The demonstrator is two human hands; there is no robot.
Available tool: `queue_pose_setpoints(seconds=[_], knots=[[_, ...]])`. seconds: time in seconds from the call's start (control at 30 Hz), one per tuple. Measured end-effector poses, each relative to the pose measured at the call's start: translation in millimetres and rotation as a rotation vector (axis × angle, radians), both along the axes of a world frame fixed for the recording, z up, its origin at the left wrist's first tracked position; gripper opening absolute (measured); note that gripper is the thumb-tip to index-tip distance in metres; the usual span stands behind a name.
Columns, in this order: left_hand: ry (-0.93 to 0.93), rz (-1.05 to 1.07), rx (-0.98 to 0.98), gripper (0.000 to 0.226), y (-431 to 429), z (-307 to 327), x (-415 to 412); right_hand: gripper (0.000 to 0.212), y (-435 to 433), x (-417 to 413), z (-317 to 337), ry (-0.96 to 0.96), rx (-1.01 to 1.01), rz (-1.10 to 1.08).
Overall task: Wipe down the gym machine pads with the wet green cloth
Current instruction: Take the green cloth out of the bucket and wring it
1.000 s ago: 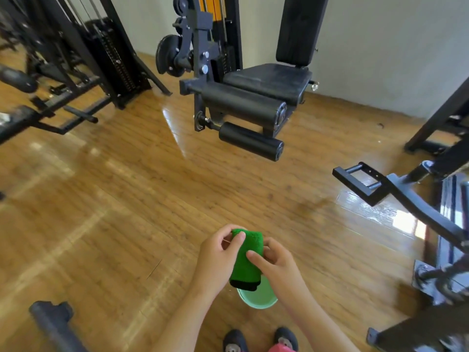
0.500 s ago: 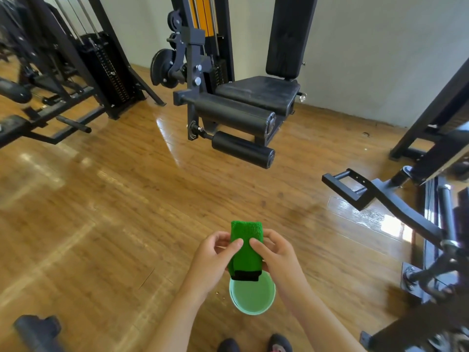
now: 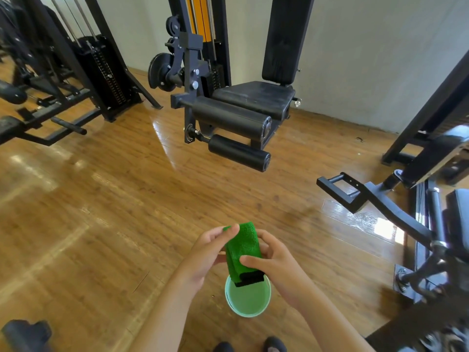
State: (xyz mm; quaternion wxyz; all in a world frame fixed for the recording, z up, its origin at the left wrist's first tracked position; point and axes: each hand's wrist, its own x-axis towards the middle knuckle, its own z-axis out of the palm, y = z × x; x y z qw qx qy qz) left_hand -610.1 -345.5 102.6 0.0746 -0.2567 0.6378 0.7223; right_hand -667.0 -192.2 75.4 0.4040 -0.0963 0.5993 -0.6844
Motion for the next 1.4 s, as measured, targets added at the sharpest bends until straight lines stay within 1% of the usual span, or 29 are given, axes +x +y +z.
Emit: queue_pose_setpoints(seconds=[0.07, 0.17, 0.2, 0.27, 0.33, 0.4, 0.43, 0.47, 0.5, 0.53, 0.57, 0.6, 0.63, 0.67, 0.73, 0.77, 0.8, 0.9, 0.97, 1.07, 1.13, 1.23, 1.3, 1.33, 1.4], knots=[[-0.019, -0.007, 0.039, 0.036, -5.3, 1.7, -4.2, 0.044, 0.0, 0.6, 0.5, -0.051, 0.001, 0.017], [-0.027, 0.114, 0.077, 0.027, -9.9, 1.0, -9.9, 0.050, -2.4, 2.5, -1.3, -0.090, 0.043, 0.022], [-0.021, 0.166, 0.120, 0.025, -11.2, -0.3, -10.8, 0.053, -3.3, 3.4, -2.1, -0.076, 0.046, 0.029], [-0.007, 0.228, 0.239, 0.026, -13.8, -2.1, -10.8, 0.054, -4.7, 4.0, -3.5, -0.041, 0.024, 0.025], [0.002, 0.249, 0.374, 0.026, -13.9, -1.2, -8.8, 0.048, -4.0, 1.8, -3.8, -0.027, -0.021, -0.009], [0.007, 0.295, 0.437, 0.019, -11.8, -1.2, -7.3, 0.043, -3.1, -2.2, -2.0, -0.004, -0.068, -0.013], [0.015, 0.319, 0.399, 0.012, -9.8, -2.5, -6.6, 0.041, -3.1, -3.9, -1.3, 0.014, -0.086, -0.004], [0.024, 0.324, 0.291, 0.007, -7.9, -2.8, -5.6, 0.037, -3.4, -5.0, -0.6, 0.033, -0.094, 0.000], [0.037, 0.307, 0.118, 0.005, -6.5, -3.2, -4.1, 0.035, -3.6, -5.5, -0.2, 0.044, -0.096, -0.004], [0.065, 0.275, -0.063, 0.007, -4.7, -1.9, -2.2, 0.032, -3.8, -5.6, -0.2, 0.047, -0.095, -0.013], [0.107, 0.242, -0.200, 0.011, -3.6, -0.1, 0.1, 0.030, -4.0, -5.6, -0.4, 0.045, -0.098, -0.023], [0.148, 0.203, -0.268, 0.012, -2.9, 2.4, 2.5, 0.028, -4.3, -5.7, -0.4, 0.046, -0.104, -0.035], [0.181, 0.144, -0.269, 0.014, -1.5, 5.8, 5.5, 0.027, -5.0, -5.8, 0.1, 0.051, -0.114, -0.049], [0.194, 0.064, -0.238, 0.023, 0.9, 8.8, 8.0, 0.027, -5.5, -6.2, 1.2, 0.060, -0.123, -0.064], [0.181, -0.064, -0.188, 0.051, 7.1, 7.7, 12.0, 0.028, -7.3, -7.0, 3.7, 0.089, -0.125, -0.088], [0.170, -0.071, -0.179, 0.058, 9.9, 5.5, 12.5, 0.028, -8.4, -6.9, 5.1, 0.108, -0.120, -0.096], [0.166, -0.048, -0.172, 0.060, 11.4, 3.7, 12.0, 0.027, -9.9, -6.0, 5.8, 0.121, -0.113, -0.096], [0.179, 0.032, -0.156, 0.061, 6.5, 0.7, 10.4, 0.022, -13.6, -1.3, 6.1, 0.094, -0.095, -0.045], [0.171, 0.039, -0.123, 0.059, 1.5, -1.2, 11.2, 0.026, -14.3, 1.9, 4.6, 0.079, -0.051, -0.038], [0.148, 0.044, -0.057, 0.046, 1.5, -3.2, 12.6, 0.021, -14.0, 4.5, 4.4, 0.186, 0.070, -0.113], [0.146, 0.036, -0.006, 0.041, 0.7, -5.1, 11.4, 0.016, -12.4, 5.6, 2.9, 0.232, 0.064, -0.192], [0.158, 0.003, 0.097, 0.038, -0.2, 0.0, 9.8, 0.022, -11.4, 7.6, 1.1, 0.196, 0.002, -0.340], [0.153, 0.003, 0.120, 0.036, 1.3, 0.1, 8.1, 0.022, -12.8, 10.1, 1.3, 0.171, -0.012, -0.385], [0.150, 0.034, 0.126, 0.036, 3.3, -1.4, 7.3, 0.024, -14.1, 12.0, 1.6, 0.151, -0.011, -0.395], [0.158, 0.125, 0.168, 0.044, 9.5, -5.2, 6.2, 0.035, -18.6, 15.5, 2.7, 0.071, -0.014, -0.379]])
